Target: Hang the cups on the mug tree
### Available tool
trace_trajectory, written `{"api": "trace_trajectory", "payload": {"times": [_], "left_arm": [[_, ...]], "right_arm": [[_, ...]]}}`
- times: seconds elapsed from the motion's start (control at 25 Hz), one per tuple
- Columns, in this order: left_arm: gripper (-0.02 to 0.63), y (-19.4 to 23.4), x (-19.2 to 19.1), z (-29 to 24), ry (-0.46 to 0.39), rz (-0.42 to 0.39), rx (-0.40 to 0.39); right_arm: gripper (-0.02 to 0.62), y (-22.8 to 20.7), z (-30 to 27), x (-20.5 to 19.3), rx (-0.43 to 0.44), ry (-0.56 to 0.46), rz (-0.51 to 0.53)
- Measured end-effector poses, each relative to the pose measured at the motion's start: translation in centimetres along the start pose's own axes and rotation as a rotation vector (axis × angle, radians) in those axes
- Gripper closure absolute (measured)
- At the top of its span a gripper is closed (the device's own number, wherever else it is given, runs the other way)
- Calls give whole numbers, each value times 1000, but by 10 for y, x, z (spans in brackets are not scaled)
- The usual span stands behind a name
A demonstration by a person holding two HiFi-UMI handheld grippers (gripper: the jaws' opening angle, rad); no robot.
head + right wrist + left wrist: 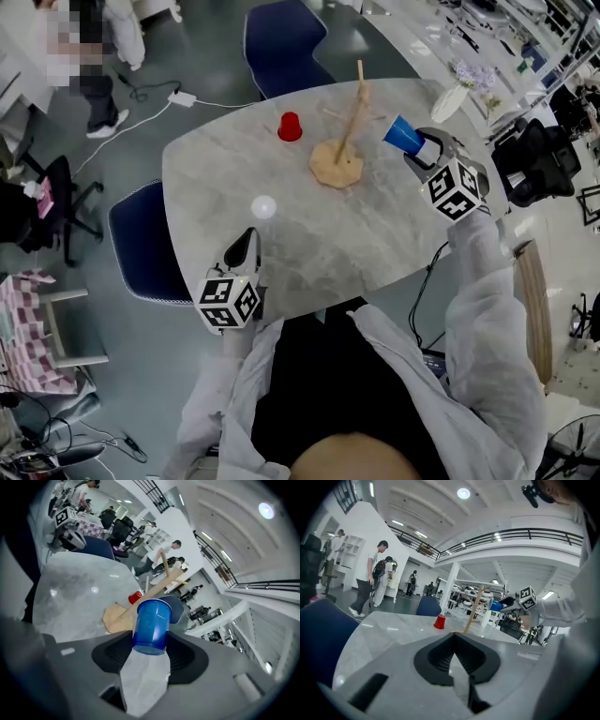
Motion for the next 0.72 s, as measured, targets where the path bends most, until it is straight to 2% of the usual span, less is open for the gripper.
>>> {"api": "trace_trajectory", "payload": {"times": [0.36, 0.48, 0.72], "left_arm": [[603, -4, 1, -27, 6, 43, 84], [603, -14, 1, -38, -1, 54, 106], [603, -15, 0, -42, 5, 58, 157]], "right_arm": [[354, -39, -45, 26, 290, -111, 195], [354, -44, -56, 31, 382, -98, 299], [354, -41, -79, 34, 537, -66, 383]]}}
Point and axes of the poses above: the fingertips, and each gripper's own axes: z backward along the fingers, y to its left, x out of its top, the point moved 7 cm from there along z, backward along the fingers, and after that the axes turned 4 degrees about -y, right-handed, at the moved point
